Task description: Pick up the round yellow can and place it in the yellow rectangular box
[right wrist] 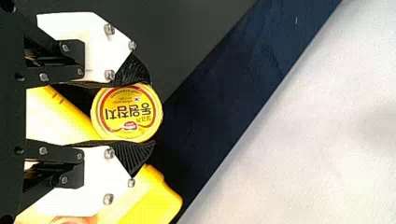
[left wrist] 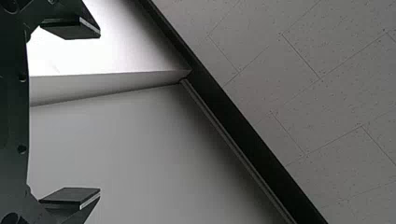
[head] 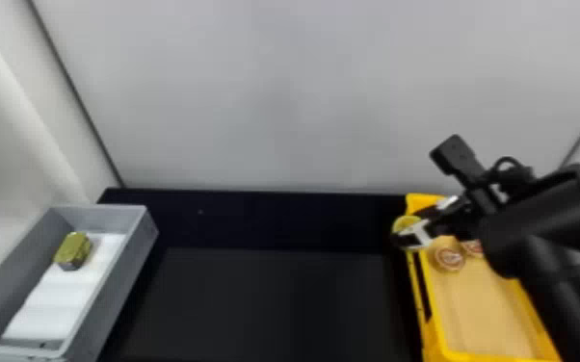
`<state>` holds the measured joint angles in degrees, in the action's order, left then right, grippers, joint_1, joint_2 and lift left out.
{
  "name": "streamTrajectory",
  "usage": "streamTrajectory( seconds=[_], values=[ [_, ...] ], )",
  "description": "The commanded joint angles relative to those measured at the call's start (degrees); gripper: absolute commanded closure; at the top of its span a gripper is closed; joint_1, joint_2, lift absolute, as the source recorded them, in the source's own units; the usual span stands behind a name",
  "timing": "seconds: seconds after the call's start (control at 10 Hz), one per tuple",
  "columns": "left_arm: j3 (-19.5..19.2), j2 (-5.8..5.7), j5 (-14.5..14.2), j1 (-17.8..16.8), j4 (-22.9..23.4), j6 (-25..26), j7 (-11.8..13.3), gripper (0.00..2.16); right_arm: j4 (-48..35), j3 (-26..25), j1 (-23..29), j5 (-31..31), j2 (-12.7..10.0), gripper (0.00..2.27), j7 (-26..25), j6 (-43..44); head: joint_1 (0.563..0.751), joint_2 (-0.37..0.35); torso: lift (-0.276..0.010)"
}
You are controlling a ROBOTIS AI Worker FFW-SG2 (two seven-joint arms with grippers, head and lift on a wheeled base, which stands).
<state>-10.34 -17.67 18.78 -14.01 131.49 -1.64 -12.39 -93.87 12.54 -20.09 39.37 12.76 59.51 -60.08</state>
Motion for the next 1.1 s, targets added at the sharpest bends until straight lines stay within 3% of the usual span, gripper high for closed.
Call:
streamTrajectory(
  seconds=[0.0,0.4,0.8,1.0],
  values=[
    [0.05,-0.36,-0.06,-0.05,0.17,0.41,-0.01,0.09,0.09,-7.00,1.28,1.60,0.43,0.74,-0.51,1.07,0.694,0.059,0.000],
    [0.31,-0.36,-0.06,-0.41,0.09,0.67,0.17,0.09,1.67,-16.76,3.03,1.87,0.60,0.74,-2.35,2.66,0.694,0.059,0.000],
    [0.49,-0.36,-0.06,-0.49,0.17,0.76,0.25,0.09,5.72,-23.26,5.58,1.52,0.25,0.74,-4.02,5.73,0.694,0.059,0.000],
    [0.58,-0.36,-0.06,-0.49,0.17,0.76,0.25,0.09,9.58,-25.37,6.20,-1.91,0.16,0.74,-5.61,7.67,0.694,0.059,0.000]
  ],
)
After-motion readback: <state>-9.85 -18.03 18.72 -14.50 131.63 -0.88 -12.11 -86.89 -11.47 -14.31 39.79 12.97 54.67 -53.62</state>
